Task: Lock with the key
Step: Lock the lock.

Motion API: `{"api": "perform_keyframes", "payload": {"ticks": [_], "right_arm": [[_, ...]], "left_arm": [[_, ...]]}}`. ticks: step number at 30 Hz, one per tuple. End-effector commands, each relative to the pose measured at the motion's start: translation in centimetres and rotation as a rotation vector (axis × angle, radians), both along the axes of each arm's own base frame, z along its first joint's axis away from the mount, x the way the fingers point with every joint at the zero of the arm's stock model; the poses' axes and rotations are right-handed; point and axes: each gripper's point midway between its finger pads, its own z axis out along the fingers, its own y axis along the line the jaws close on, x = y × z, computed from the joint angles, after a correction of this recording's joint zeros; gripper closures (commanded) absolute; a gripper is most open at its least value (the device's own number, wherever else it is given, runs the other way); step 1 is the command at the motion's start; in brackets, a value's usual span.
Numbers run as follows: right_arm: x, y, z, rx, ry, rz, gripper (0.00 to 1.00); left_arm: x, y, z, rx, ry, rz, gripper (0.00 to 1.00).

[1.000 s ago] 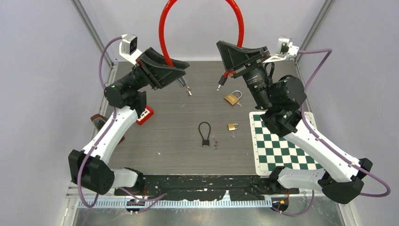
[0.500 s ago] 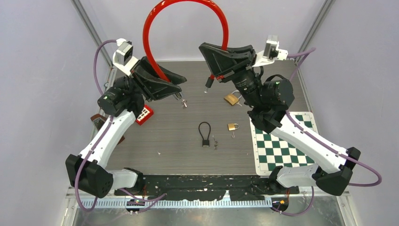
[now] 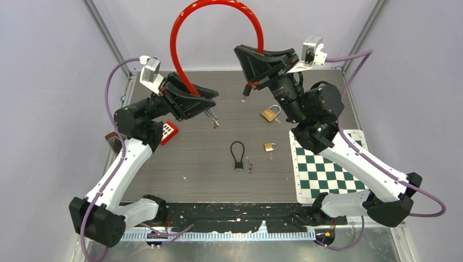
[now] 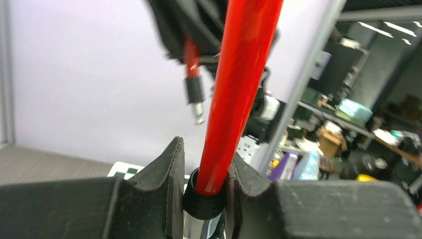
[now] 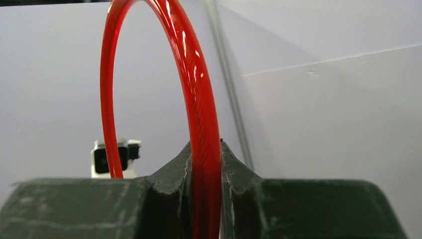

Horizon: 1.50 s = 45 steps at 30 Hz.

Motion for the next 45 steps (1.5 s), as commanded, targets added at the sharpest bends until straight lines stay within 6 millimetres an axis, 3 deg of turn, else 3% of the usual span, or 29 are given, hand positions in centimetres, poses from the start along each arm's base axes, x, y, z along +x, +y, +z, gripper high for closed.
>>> {"api": "perform_keyframes", "payload": {"ticks": [1, 3, 5, 9, 16, 24, 30, 35, 40, 45], "right_arm": [[1.2, -7.0, 3.3, 0.023, 0.077, -0.293, 0.95], [1.9, -8.5, 3.3, -0.008, 0.124, -0.377, 0.95], [2.3, -9.2, 3.0, -0.036, 0.153, -0.427, 0.95], [3.3, -8.7, 2.0, -0.098, 0.193, -0.463, 0.95], [5.0, -7.2, -0.5, -0.251, 0.226, -0.562, 0.95], [5.3, -7.4, -0.3, -0.286, 0.230, -0.619, 0.95], [5.7, -7.4, -0.6, -0.287, 0.232, -0.643, 0.95], [5.3, -7.7, 0.3, -0.231, 0.210, -0.633, 0.95], [4.8, -7.9, 0.9, -0.190, 0.204, -0.605, 0.95], [4.8, -8.1, 1.4, -0.195, 0.204, -0.611, 0.95]], "left_arm": [[5.4, 0.6, -3.5, 0.086, 0.067, 0.340, 0.69], [6.7, 1.4, -4.8, 0.117, 0.105, 0.451, 0.61], [6.8, 1.8, -4.8, 0.121, 0.087, 0.491, 0.57], [7.8, 1.8, -4.9, 0.147, 0.121, 0.519, 0.53], [10.5, 1.7, -7.1, 0.253, 0.168, 0.593, 0.51], [13.3, 0.5, -10.3, 0.323, 0.226, 0.616, 0.54], [16.7, 1.9, -13.4, 0.407, 0.304, 0.839, 0.54], [18.8, 2.6, -15.6, 0.467, 0.329, 1.002, 0.55], [20.5, 2.9, -16.2, 0.514, 0.272, 1.136, 0.57], [21.3, 1.6, -16.1, 0.527, 0.216, 1.123, 0.57]]}}
